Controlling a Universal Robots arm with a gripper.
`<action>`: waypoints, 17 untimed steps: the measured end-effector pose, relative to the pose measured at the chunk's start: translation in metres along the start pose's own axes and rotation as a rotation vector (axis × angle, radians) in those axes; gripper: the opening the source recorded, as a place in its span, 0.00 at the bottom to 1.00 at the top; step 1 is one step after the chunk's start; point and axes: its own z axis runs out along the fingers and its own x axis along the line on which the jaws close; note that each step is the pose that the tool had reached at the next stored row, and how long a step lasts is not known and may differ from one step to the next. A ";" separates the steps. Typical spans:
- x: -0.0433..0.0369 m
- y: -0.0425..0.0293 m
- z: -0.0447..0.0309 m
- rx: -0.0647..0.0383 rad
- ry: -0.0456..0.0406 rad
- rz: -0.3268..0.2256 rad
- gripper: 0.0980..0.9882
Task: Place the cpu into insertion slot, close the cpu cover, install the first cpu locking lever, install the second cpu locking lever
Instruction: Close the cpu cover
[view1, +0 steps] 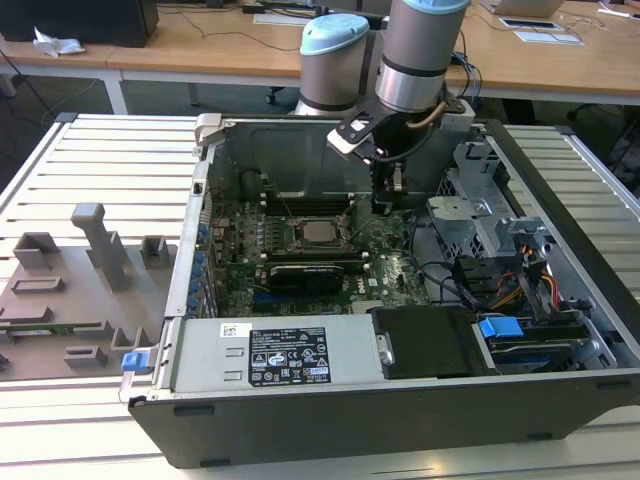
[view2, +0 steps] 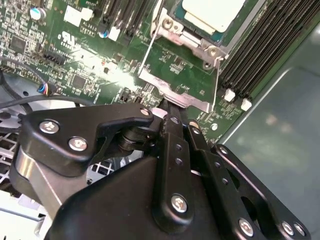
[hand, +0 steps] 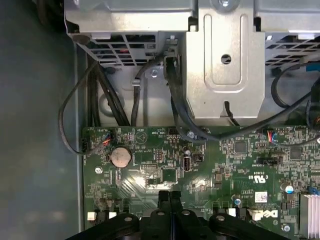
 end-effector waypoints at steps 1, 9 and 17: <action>0.0000 -0.0009 0.0001 0.000 0.0001 0.000 0.01; 0.0000 -0.0081 0.0010 0.000 -0.0001 0.000 0.01; -0.0001 -0.0174 0.0020 0.000 0.0000 0.000 0.01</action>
